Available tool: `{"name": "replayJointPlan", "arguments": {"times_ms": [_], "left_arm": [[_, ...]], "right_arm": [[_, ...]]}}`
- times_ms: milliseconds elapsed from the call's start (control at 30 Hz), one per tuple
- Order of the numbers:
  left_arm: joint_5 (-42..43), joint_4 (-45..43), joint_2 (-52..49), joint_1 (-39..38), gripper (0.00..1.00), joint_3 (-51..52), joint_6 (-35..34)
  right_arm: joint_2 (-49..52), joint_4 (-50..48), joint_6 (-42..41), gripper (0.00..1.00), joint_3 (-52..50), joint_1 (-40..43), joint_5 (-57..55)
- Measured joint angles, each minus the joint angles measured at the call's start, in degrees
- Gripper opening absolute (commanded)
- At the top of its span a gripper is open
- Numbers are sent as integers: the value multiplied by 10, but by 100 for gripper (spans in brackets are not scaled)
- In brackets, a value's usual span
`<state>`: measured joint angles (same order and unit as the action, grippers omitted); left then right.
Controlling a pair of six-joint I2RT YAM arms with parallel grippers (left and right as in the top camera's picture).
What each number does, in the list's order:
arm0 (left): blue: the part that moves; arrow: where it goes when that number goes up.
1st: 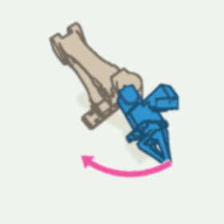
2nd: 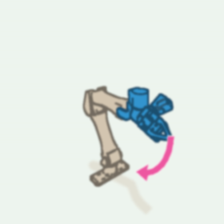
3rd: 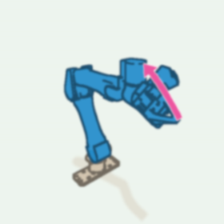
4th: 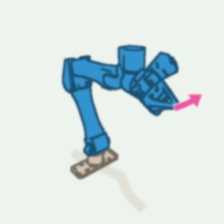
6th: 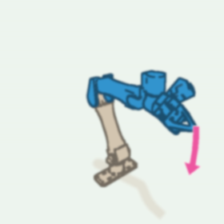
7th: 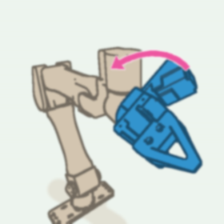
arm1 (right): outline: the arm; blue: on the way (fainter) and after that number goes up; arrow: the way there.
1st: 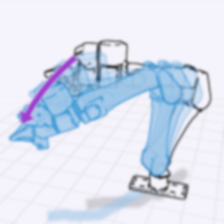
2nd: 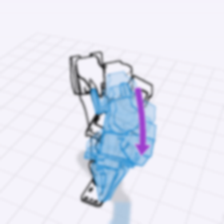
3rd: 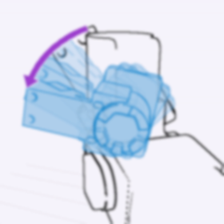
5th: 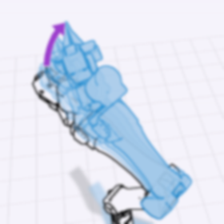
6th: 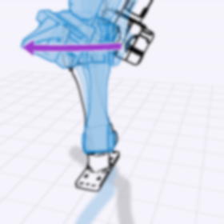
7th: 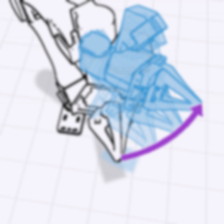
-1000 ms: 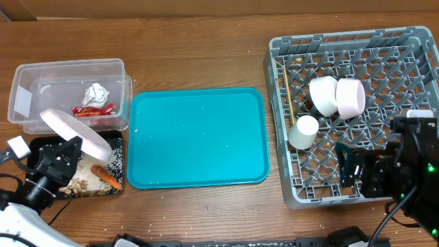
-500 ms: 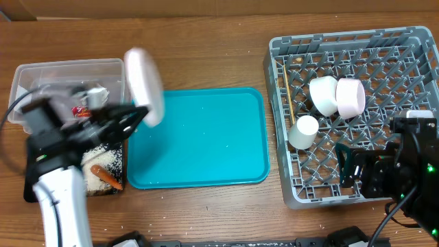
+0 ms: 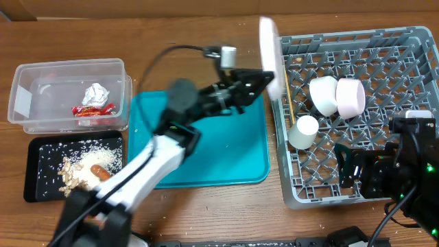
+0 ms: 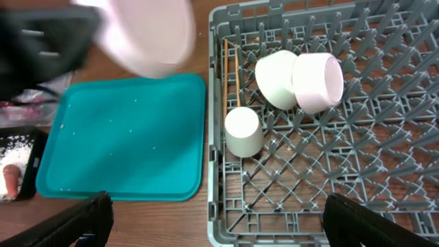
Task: Sort waste into correct bins and load items into the dishwasher
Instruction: 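Lift the empty plate and stand it upright in the dish rack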
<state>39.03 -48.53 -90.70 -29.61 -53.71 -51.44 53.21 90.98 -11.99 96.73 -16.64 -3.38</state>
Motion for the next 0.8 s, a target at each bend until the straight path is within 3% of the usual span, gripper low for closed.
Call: {"name": "replayJointPlan", "arguments": {"times_ms": [167,367,400,433,533,567,600,733,800], "left_arm": [[-93,-126,-113,-61,4,0,-71],[-144,-133,-159,-72,4,0,-102],[-147,-130,-162,-71,10,0,-101],[-149,-124,-164,-70,27,0,-98],[-145,-118,-164,-63,57,0,-79],[-139,-102,-164,-61,82,-1,-70],[-135,-86,-164,-59,100,-1,-60],[-96,26,-159,-46,100,-12,-7],[-76,131,-140,-35,100,-25,33]], "right_arm": [[0,13,0,100,0,0,0],[0,22,0,100,0,0,0],[0,22,0,100,0,0,0],[0,22,0,100,0,0,0],[0,16,0,100,0,0,0],[0,11,0,100,0,0,0],[0,7,0,100,0,0,0],[0,-10,0,100,0,0,0],[0,-23,0,100,0,0,0]]}}
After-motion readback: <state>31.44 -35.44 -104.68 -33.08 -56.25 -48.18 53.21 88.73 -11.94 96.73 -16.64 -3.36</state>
